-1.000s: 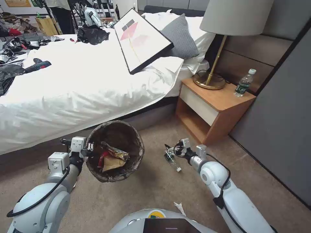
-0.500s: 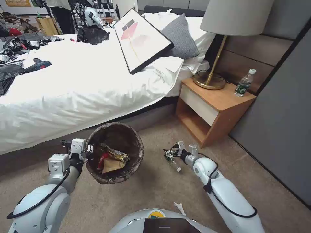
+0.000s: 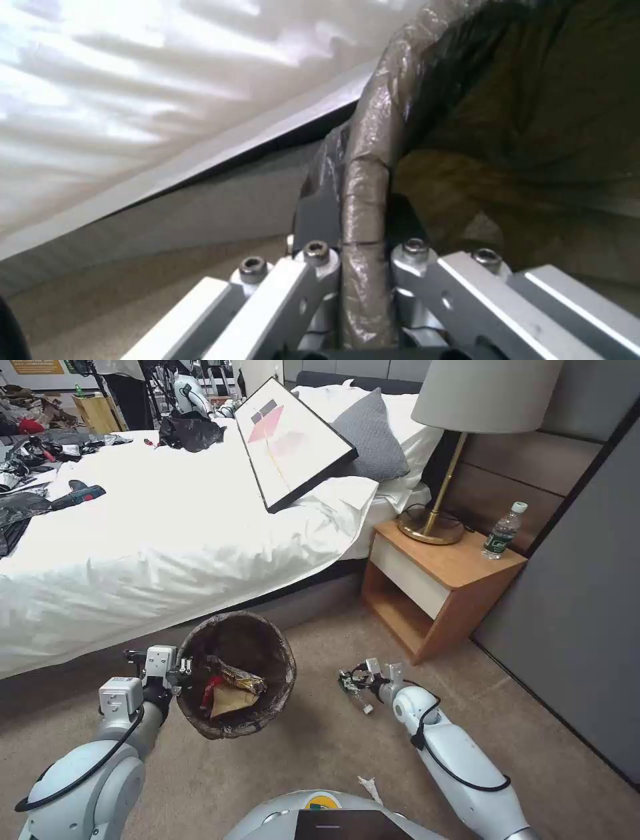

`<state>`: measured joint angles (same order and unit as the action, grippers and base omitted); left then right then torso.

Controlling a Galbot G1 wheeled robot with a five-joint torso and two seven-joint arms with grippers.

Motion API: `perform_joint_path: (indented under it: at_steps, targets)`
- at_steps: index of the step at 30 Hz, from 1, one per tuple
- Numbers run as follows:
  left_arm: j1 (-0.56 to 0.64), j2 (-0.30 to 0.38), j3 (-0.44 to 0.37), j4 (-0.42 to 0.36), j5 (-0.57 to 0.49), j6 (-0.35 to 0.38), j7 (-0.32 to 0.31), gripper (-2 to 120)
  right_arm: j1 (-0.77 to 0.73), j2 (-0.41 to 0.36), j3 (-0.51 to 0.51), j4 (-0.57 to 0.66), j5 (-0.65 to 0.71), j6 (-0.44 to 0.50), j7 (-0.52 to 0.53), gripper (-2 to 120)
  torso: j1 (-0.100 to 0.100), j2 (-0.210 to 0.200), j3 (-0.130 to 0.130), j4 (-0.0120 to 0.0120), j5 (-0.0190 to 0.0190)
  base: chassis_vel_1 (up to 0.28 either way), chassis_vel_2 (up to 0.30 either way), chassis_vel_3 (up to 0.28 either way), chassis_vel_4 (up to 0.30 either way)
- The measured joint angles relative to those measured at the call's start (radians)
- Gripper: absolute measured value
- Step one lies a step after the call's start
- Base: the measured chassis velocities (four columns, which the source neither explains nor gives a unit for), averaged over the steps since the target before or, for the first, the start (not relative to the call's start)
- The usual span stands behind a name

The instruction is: Pick up the trash bin, then pick up the garbage from the floor and place it into the trash bin.

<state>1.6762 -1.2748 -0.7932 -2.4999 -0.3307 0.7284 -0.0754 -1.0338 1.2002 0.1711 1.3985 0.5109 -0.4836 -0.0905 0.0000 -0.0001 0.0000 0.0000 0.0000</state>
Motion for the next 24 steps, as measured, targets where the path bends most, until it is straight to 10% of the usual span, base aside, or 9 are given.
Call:
perform_joint_path:
  at_steps: [24]
  targets:
    - [-0.006, -0.005, 0.011, 0.000, -0.002, 0.001, 0.000, 3, 0.029, 0.047, -0.024, -0.117, -0.046, 0.040, 0.006, 100, 0.000, 0.000, 0.000, 0.0000, 0.0000, 0.000, 0.000, 0.000, 0.000]
